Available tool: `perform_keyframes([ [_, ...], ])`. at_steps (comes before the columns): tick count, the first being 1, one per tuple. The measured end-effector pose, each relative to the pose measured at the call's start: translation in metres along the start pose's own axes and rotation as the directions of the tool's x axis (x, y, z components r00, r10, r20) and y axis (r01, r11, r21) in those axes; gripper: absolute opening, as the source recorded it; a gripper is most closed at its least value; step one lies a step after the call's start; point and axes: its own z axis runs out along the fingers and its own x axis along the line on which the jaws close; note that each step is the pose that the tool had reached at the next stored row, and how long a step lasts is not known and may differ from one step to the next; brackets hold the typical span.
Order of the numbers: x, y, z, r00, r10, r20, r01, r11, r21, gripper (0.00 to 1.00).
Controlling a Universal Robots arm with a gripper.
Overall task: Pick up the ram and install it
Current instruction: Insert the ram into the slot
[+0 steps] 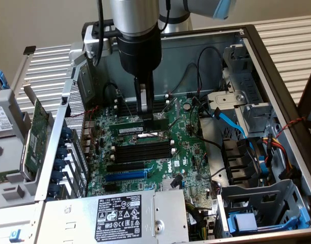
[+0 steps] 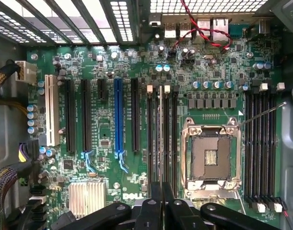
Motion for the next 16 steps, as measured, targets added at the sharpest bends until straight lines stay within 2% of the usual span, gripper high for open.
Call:
perform_keyframes([
  [3,0.0,-0.0007,0.0011,1.0,0.0,-0.0013,0.0,1.0,-0.0004,0.12],
  [6,-0.0001,-0.0013,0.0017,0.9999,-0.002,-0.0141,0.002,1.0,-0.0069,0.12],
  [7,-0.0001,-0.0013,0.0018,0.9999,-0.003,-0.0151,0.003,1.0,-0.0072,0.12],
  [16,-0.0002,-0.0038,0.0055,0.9999,-0.005,-0.0141,0.005,1.0,-0.0074,0.12],
])
